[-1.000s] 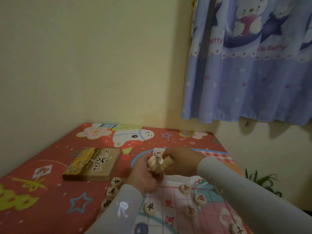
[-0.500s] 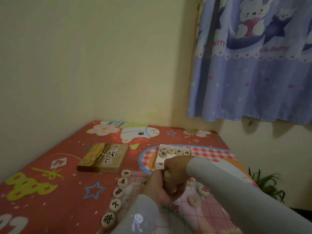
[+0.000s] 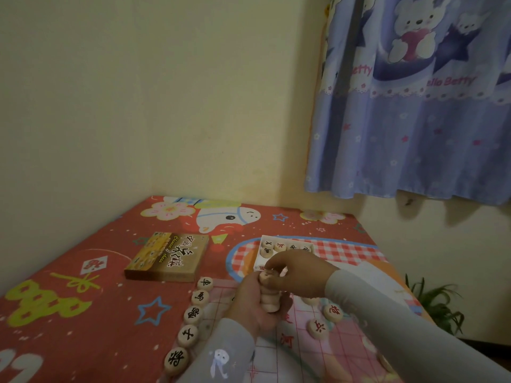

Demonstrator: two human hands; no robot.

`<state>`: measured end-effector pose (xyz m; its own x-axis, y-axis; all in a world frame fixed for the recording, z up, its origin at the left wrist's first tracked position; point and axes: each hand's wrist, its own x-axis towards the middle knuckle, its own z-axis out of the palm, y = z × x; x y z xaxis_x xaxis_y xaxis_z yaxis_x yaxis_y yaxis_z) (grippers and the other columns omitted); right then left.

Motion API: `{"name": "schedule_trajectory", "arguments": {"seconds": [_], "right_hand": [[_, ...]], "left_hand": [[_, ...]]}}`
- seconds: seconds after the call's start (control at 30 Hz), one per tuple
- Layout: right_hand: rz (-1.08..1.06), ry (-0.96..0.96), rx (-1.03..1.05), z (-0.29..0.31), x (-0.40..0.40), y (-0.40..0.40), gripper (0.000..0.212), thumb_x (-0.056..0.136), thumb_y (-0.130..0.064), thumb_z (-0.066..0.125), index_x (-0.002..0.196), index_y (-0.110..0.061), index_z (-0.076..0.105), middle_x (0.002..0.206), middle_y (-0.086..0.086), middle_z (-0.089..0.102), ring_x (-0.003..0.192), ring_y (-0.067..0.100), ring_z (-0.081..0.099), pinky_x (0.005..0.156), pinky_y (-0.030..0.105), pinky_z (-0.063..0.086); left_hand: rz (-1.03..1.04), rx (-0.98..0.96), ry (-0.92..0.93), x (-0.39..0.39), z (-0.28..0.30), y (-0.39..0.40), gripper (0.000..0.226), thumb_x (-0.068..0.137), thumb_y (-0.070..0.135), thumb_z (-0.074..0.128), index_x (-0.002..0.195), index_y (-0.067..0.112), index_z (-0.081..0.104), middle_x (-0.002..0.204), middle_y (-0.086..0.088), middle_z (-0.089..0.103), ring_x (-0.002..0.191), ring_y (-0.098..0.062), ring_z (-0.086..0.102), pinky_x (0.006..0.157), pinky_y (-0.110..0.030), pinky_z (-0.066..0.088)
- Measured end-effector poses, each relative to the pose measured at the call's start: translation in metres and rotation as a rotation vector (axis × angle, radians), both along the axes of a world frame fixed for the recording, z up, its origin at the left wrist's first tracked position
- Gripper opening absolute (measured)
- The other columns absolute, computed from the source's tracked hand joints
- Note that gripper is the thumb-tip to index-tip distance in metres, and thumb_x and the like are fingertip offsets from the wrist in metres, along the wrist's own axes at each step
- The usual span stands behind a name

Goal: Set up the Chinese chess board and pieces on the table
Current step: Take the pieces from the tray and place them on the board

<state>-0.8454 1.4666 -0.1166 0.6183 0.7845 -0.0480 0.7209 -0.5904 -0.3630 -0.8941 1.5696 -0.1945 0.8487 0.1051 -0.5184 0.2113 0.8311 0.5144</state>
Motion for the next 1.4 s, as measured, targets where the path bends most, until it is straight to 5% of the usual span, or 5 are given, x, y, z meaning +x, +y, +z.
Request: {"name": "schedule_trajectory", "arguments": {"seconds": [0.13, 0.3, 0.73, 1.13, 1.4], "right_hand": [[-0.049, -0.012, 0.252, -0.007, 0.001, -0.007, 0.024, 0.085, -0.034, 0.066, 0.107, -0.023, 0.066, 0.095, -0.013, 0.061, 0.081, 0.002, 0.058, 0.081, 0.025, 0.051], [-0.153, -0.036, 0.425, -0.021, 0.000, -0.029, 0.034, 0.082, -0.027, 0.070, 0.115, -0.023, 0.063, 0.104, -0.009, 0.060, 0.089, 0.004, 0.059, 0.083, 0.022, 0.051], [-0.334, -0.046, 0.375, -0.056, -0.005, -0.086, 0.041, 0.081, -0.041, 0.070, 0.118, -0.027, 0.060, 0.106, -0.013, 0.059, 0.088, -0.001, 0.057, 0.072, 0.011, 0.045], [-0.633, -0.112, 0.492, -0.084, -0.043, -0.195, 0.031, 0.080, -0.025, 0.073, 0.110, -0.020, 0.065, 0.103, -0.002, 0.061, 0.087, 0.008, 0.059, 0.077, 0.024, 0.049], [-0.652, -0.085, 0.468, -0.105, -0.086, -0.242, 0.022, 0.078, -0.029, 0.076, 0.095, -0.032, 0.062, 0.096, -0.013, 0.062, 0.086, -0.002, 0.058, 0.068, 0.009, 0.043]], "left_hand": [[0.000, -0.050, -0.066, 0.000, 0.000, 0.006, 0.033, 0.093, 0.023, 0.048, 0.064, 0.010, 0.057, 0.042, 0.000, 0.040, 0.035, -0.013, 0.040, 0.052, -0.024, 0.052], [0.005, -0.184, -0.093, -0.003, 0.009, 0.017, 0.024, 0.089, 0.025, 0.054, 0.097, 0.002, 0.058, 0.078, -0.017, 0.058, 0.068, -0.027, 0.054, 0.041, -0.025, 0.052], [0.063, -0.168, -0.132, -0.018, 0.014, 0.035, 0.025, 0.089, 0.028, 0.054, 0.097, 0.005, 0.054, 0.089, -0.017, 0.052, 0.070, -0.028, 0.054, 0.040, -0.023, 0.049], [-0.019, -0.128, -0.127, -0.028, 0.013, -0.017, 0.027, 0.092, 0.028, 0.051, 0.094, 0.003, 0.060, 0.091, -0.018, 0.054, 0.082, -0.031, 0.054, 0.047, -0.020, 0.052], [-0.106, -0.162, -0.127, -0.034, 0.007, -0.057, 0.025, 0.092, 0.027, 0.050, 0.091, 0.004, 0.057, 0.092, -0.018, 0.055, 0.078, -0.028, 0.054, 0.048, -0.018, 0.050]]}}
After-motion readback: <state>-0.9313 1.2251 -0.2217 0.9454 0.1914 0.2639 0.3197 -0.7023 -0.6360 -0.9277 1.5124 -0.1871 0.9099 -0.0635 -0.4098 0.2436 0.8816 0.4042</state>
